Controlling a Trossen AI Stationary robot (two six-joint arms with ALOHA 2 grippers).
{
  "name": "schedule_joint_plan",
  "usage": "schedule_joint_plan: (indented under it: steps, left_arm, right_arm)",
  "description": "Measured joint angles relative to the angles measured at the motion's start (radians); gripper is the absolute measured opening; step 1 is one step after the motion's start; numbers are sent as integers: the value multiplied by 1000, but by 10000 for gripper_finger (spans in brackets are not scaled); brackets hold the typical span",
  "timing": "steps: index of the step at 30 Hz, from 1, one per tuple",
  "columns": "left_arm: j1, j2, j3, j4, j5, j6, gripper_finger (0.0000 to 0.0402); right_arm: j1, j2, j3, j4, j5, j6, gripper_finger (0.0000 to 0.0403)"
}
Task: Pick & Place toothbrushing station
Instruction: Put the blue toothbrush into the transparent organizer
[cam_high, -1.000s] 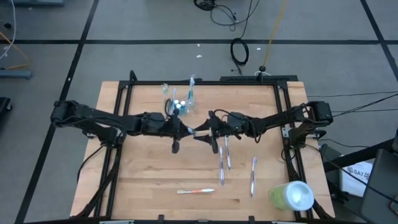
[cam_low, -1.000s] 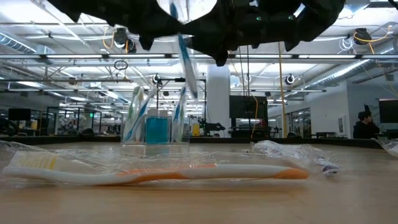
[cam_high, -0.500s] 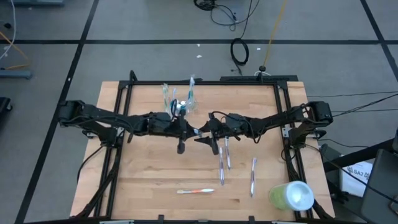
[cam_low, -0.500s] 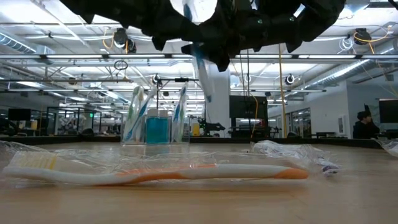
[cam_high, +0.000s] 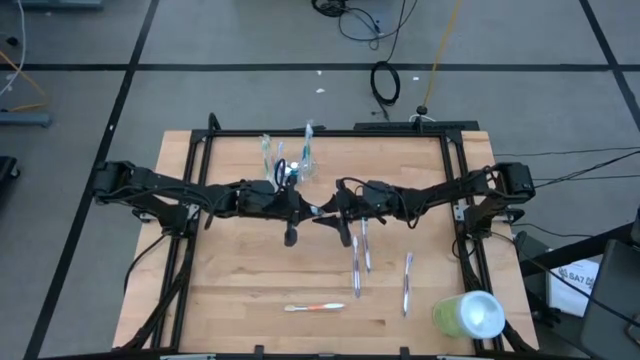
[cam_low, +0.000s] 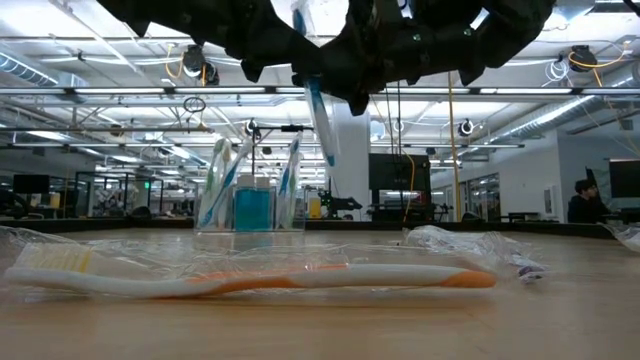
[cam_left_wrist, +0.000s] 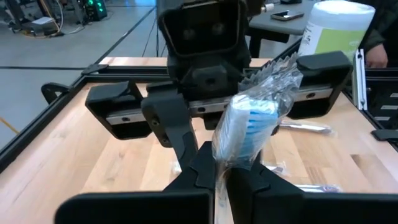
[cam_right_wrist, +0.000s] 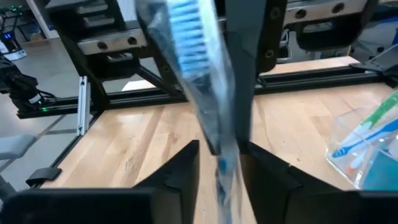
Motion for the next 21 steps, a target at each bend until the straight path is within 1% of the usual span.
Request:
schedule_joint_plan:
  steps: [4, 9, 12, 18, 21]
  left_arm:
    - [0, 0, 0, -2, -1, 0, 22]
    - [0, 0, 0, -5, -2, -1, 8]
    - [0, 0, 0, -5, -2, 0, 11]
    - [0, 0, 0, -8, 0, 5, 66]
    - [0, 0, 0, -21, 0, 5, 86]
  right_arm:
    - [-10, 0, 0, 1, -1, 27, 63]
    - [-10, 0, 0, -1, -2, 26, 19]
    - [-10, 0, 0, -5, -2, 26, 17]
    - [-10, 0, 0, -7, -1, 48, 31]
    - [-10, 0, 0, -9, 0, 49, 24]
